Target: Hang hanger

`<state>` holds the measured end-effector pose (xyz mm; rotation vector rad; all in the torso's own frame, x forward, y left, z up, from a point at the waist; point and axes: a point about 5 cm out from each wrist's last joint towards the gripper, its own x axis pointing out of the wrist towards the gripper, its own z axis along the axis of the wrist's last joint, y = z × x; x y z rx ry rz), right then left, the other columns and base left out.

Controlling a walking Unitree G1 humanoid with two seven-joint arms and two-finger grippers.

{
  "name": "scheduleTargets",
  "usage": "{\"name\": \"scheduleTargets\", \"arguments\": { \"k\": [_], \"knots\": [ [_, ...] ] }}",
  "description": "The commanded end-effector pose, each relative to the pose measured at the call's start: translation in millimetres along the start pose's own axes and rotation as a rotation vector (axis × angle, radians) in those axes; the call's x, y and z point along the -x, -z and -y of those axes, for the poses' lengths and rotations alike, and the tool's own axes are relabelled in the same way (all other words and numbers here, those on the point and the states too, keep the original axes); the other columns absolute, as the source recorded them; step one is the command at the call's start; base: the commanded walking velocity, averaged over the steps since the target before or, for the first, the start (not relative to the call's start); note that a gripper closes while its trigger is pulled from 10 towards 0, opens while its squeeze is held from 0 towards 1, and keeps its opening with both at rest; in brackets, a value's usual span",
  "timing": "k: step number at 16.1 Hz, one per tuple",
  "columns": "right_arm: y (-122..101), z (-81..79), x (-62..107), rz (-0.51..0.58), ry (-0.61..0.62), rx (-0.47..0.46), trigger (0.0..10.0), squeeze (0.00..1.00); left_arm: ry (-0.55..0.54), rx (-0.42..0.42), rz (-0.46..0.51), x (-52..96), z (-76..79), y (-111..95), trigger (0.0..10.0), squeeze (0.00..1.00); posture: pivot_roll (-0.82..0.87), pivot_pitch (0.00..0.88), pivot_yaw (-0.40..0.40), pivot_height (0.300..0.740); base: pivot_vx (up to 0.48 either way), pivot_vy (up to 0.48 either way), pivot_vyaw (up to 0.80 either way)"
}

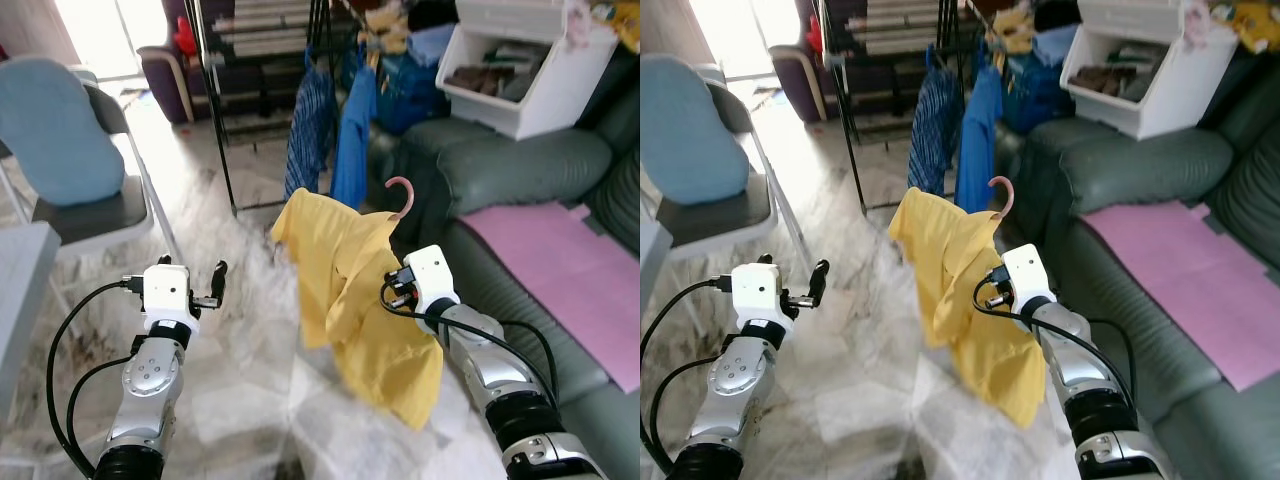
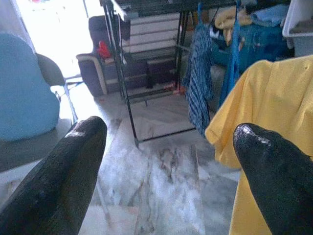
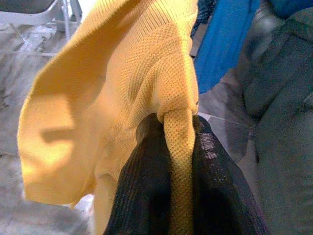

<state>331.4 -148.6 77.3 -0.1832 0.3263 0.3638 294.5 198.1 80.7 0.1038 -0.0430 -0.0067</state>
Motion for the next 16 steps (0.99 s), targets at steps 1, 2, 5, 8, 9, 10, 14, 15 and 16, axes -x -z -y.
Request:
{"name": "scheduleTargets", "arguments": {
  "k": [1, 2, 5, 8, 9, 10, 14, 15, 16],
  "knots": [
    [-15.7, 0.6, -0.3, 0.069, 0.007, 0.006, 10.0, 0.00, -0.009, -0.007, 0.005, -2.2, -1.7, -4.7, 10.0, 1.00, -0.11, 0.000, 0.010, 0.740, 0.349, 0.247, 0.00],
    [-15.3, 0.6, 0.1, 0.067, 0.007, 0.004, 10.0, 0.00, -0.009, -0.005, 0.004, -2.5, -1.3, -5.4, 10.0, 1.00, -0.11, 0.000, 0.010, 0.740, 0.349, 0.240, 0.00],
    [-14.6, 0.2, 0.0, 0.063, 0.003, 0.002, 10.0, 0.00, -0.020, -0.006, -0.001, -2.4, -1.6, -5.9, 10.0, 1.00, -0.11, 0.000, 0.009, 0.740, 0.354, 0.080, 0.00],
    [-14.6, -0.5, -0.3, 0.060, -0.008, 0.001, 10.0, 0.00, -0.049, -0.013, -0.018, -2.8, -3.3, -5.2, 10.0, 0.00, -0.11, 0.000, 0.008, 0.740, 0.358, 0.000, 0.00],
    [-14.7, -0.8, -0.4, 0.060, -0.013, 0.003, 10.0, 0.00, -0.059, -0.016, -0.019, -3.0, -4.0, -5.2, 10.0, 0.00, -0.11, 0.000, 0.008, 0.740, 0.356, 0.000, 0.00],
    [-14.8, -1.0, -0.5, 0.060, -0.016, 0.004, 10.0, 0.00, -0.066, -0.018, -0.019, -3.2, -4.5, -5.3, 10.0, 0.00, -0.11, 0.000, 0.008, 0.740, 0.356, 0.000, 0.00],
    [-14.5, -2.3, 0.0, 0.063, -0.024, 0.006, 10.0, 0.00, -0.099, -0.017, -0.038, -3.5, -7.9, -3.8, 10.0, 0.00, -0.11, 0.000, 0.009, 0.740, 0.371, 0.000, 0.38],
    [-14.2, -2.6, 0.1, 0.062, -0.025, 0.005, 10.0, 0.00, -0.106, -0.018, -0.041, -3.3, -8.6, -3.4, 10.0, 0.00, -0.11, 0.000, 0.009, 0.740, 0.409, 0.000, 0.53],
    [-13.6, -3.2, -0.3, 0.060, -0.028, 0.004, 10.0, 0.00, -0.116, -0.015, -0.046, -3.3, -9.7, -3.1, 10.0, 0.00, -0.11, 0.000, 0.010, 0.740, 0.386, 0.285, 0.52]
  ]
}}
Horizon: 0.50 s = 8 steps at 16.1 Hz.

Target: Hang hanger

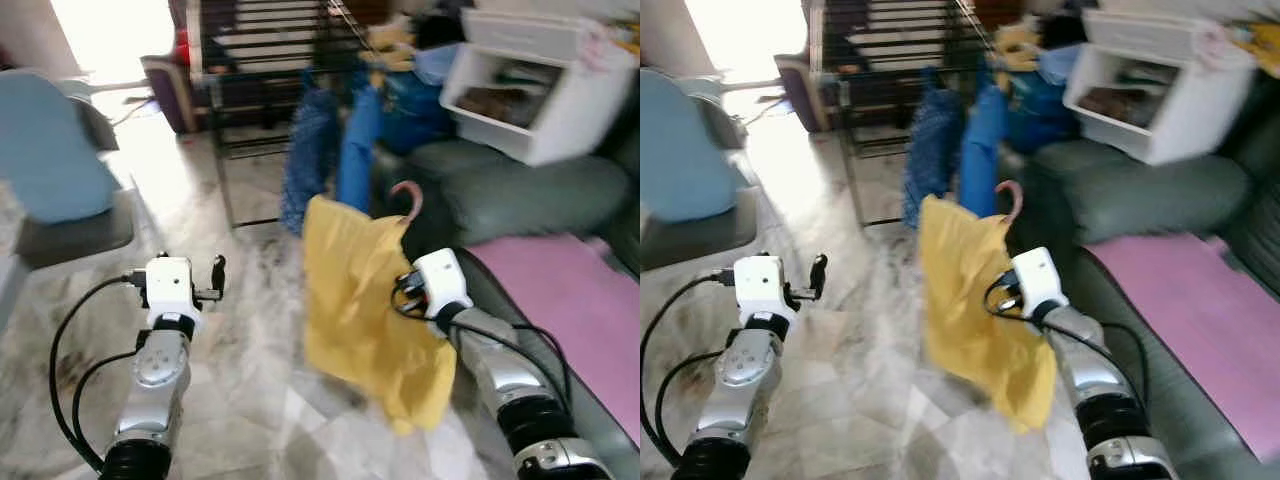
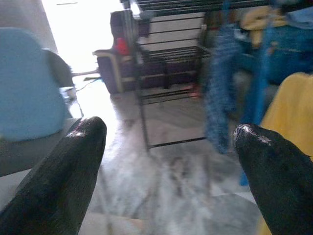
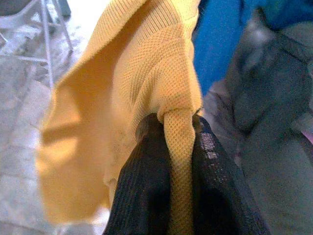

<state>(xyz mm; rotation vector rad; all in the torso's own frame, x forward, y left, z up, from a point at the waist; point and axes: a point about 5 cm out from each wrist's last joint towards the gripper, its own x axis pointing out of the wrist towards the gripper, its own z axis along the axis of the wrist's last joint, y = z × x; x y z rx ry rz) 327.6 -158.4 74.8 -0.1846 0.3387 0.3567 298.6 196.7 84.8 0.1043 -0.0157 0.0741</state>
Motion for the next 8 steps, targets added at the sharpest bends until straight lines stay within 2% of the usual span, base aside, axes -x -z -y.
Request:
{"name": "scheduleTargets", "arguments": {
  "k": [1, 2, 8],
  "knots": [
    [-19.2, -11.0, -5.8, 0.072, -0.036, 0.007, 10.0, 0.00, -0.042, -0.011, -0.017, -0.1, -11.3, 1.3, 10.0, 0.00, -0.11, 0.000, 0.010, 0.740, 0.386, 0.285, 0.53],
    [-18.9, -11.4, -5.9, 0.070, -0.039, 0.007, 10.0, 0.00, -0.047, -0.010, -0.021, -0.3, -11.6, 1.4, 10.0, 0.00, -0.11, 0.000, 0.010, 0.740, 0.382, 0.289, 0.48],
    [-16.3, -12.7, -6.9, 0.047, -0.047, 0.008, 10.0, 0.00, -0.066, -0.015, -0.034, -2.7, -11.7, 1.3, 10.0, 0.00, -0.11, 0.000, 0.009, 0.740, 0.385, 0.286, 0.00]
  ]
}}
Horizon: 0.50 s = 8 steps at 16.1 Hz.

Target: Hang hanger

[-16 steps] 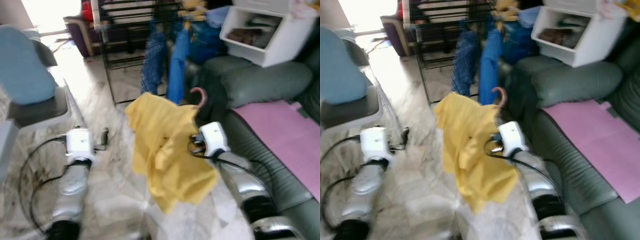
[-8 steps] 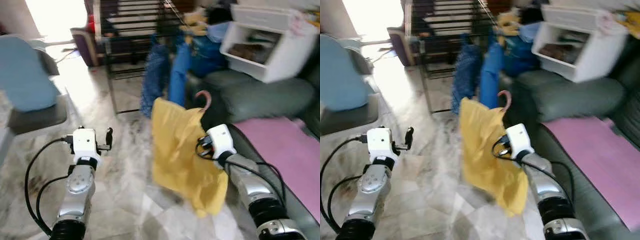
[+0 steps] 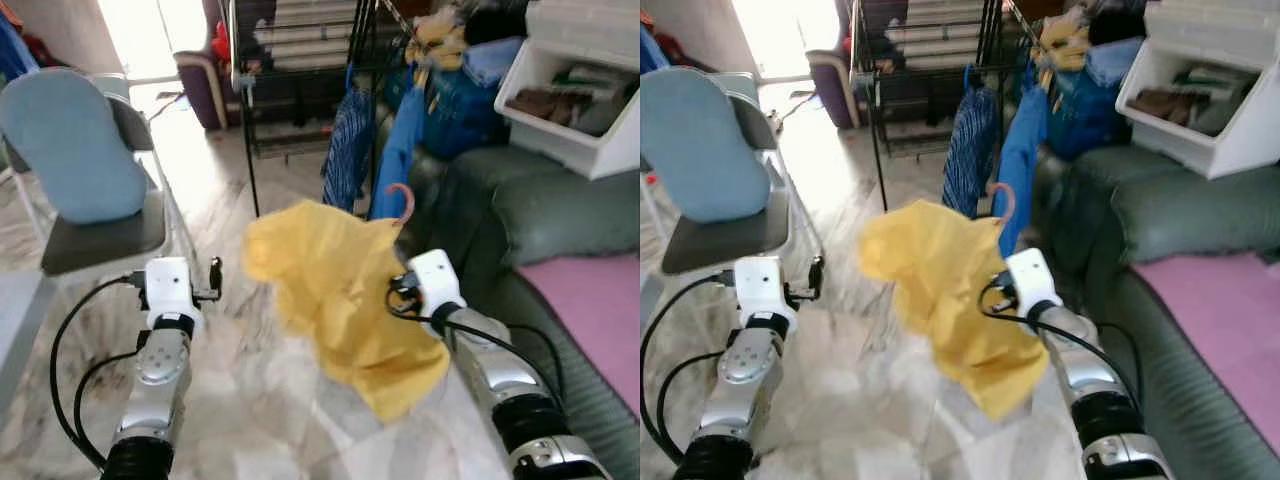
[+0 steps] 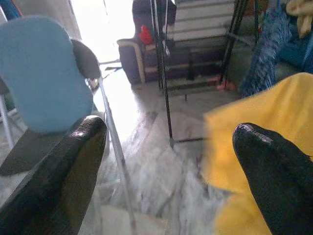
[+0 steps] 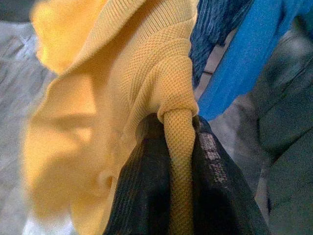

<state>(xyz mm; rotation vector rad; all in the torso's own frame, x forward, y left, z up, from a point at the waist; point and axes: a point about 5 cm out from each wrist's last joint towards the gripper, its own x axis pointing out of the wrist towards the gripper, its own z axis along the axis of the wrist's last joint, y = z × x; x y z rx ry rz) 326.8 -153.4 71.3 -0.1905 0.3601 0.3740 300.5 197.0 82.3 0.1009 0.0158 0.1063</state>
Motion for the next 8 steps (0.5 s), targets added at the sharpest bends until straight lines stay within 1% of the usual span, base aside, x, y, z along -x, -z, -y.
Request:
{"name": "scheduleTargets", "arguments": {
  "k": [1, 5, 6, 7, 8],
  "knots": [
    [-18.1, -8.0, -4.7, 0.065, -0.033, 0.004, 10.0, 0.00, -0.038, -0.016, 0.000, -2.2, -11.3, -2.3, 10.0, 0.00, -0.11, 0.000, 0.008, 0.740, 0.386, 0.285, 0.00],
    [-18.3, -8.0, -5.2, 0.062, -0.034, 0.009, 10.0, 0.00, -0.045, -0.026, -0.012, -4.3, -10.3, -2.3, 10.0, 0.00, -0.11, 0.000, 0.007, 0.740, 0.386, 0.283, 0.00],
    [-17.8, -6.1, -5.3, 0.062, -0.010, 0.006, 10.0, 0.00, -0.056, -0.044, -0.026, -3.6, -9.1, 0.3, 10.0, 0.00, -0.11, 0.000, 0.005, 0.740, 0.398, 0.270, 0.00],
    [-17.7, -5.1, -5.4, 0.067, 0.003, 0.013, 10.0, 0.00, -0.060, -0.041, -0.033, -2.8, -8.0, 2.2, 10.0, 0.00, -0.11, 0.000, 0.003, 0.740, 0.439, 0.000, 0.00],
    [-17.5, -4.9, -5.5, 0.074, 0.009, 0.014, 10.0, 0.00, -0.061, -0.038, -0.041, -1.9, -6.8, 3.9, 10.0, 0.00, -0.10, 0.000, 0.002, 0.740, 0.450, 0.000, 0.45]
  ]
}}
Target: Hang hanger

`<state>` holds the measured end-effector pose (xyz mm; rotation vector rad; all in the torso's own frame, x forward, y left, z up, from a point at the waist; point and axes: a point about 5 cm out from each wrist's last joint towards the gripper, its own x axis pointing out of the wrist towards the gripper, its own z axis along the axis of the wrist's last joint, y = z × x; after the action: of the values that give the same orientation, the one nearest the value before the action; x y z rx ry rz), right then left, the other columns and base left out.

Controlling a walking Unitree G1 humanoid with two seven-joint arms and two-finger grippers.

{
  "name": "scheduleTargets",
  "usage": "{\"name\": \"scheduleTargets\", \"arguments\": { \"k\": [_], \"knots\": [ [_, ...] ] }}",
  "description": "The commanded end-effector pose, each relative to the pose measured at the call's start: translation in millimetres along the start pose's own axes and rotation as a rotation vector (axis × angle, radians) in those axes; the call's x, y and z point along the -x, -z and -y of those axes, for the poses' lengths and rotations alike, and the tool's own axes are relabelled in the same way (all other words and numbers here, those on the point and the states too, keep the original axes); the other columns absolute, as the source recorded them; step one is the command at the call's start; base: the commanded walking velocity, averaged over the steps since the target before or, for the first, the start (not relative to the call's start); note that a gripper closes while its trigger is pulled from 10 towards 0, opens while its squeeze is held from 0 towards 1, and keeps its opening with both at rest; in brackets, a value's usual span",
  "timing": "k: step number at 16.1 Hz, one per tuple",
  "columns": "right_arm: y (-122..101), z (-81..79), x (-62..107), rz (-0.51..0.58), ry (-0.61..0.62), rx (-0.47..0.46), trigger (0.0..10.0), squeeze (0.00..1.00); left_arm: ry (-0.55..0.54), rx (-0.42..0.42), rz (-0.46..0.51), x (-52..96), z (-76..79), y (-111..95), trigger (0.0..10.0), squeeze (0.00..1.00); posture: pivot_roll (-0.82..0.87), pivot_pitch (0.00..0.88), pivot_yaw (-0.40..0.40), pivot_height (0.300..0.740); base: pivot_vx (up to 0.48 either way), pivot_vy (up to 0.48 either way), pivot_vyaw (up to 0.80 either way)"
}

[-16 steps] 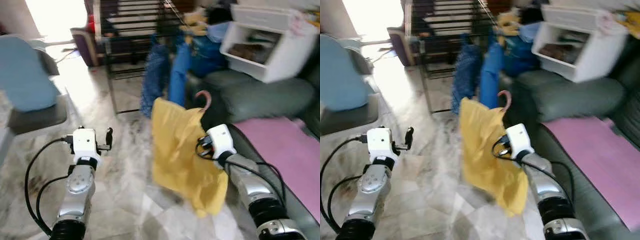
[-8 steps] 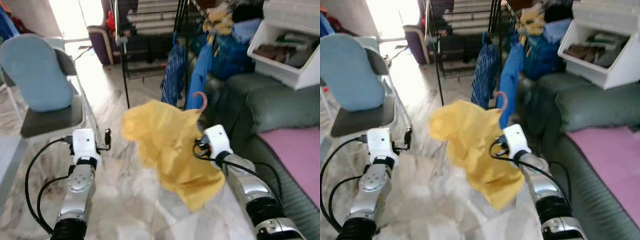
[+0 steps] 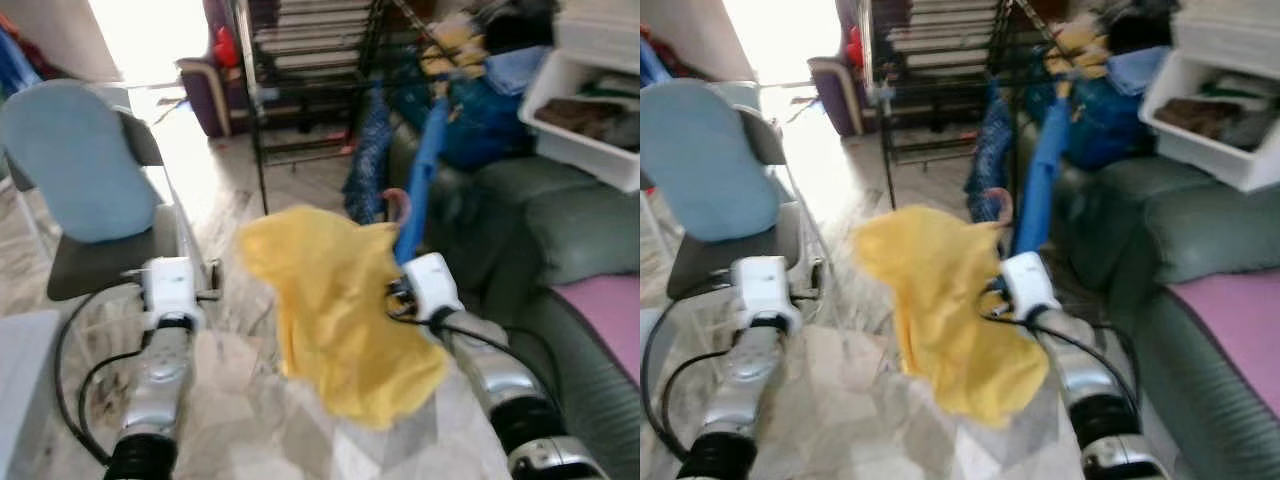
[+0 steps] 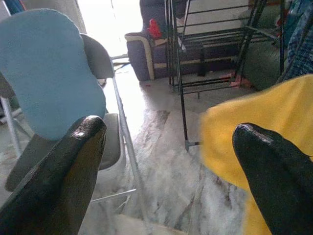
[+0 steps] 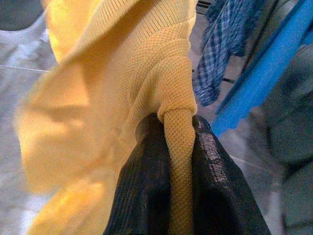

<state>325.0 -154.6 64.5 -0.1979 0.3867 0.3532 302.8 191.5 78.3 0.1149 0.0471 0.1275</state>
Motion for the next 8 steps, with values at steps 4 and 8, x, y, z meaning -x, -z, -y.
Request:
{"name": "scheduleTargets", "arguments": {
  "k": [4, 8],
  "knots": [
    [-18, -15.2, -12.4, 0.083, -0.021, 0.004, 10.0, 0.00, -0.004, -0.107, -0.018, 8.8, -12.8, 9, 10.0, 0.00, -0.02, 0.000, -0.034, 0.740, 0.000, 0.000, 0.74],
    [-18, -29.1, -21.0, 0.092, 0.003, -0.038, 10.0, 0.00, 0.019, -0.119, -0.054, 18.1, -16.7, 20, 10.0, 0.00, 0.01, 0.000, -0.032, 0.740, 0.000, 0.000, 0.18]
  ]
}}
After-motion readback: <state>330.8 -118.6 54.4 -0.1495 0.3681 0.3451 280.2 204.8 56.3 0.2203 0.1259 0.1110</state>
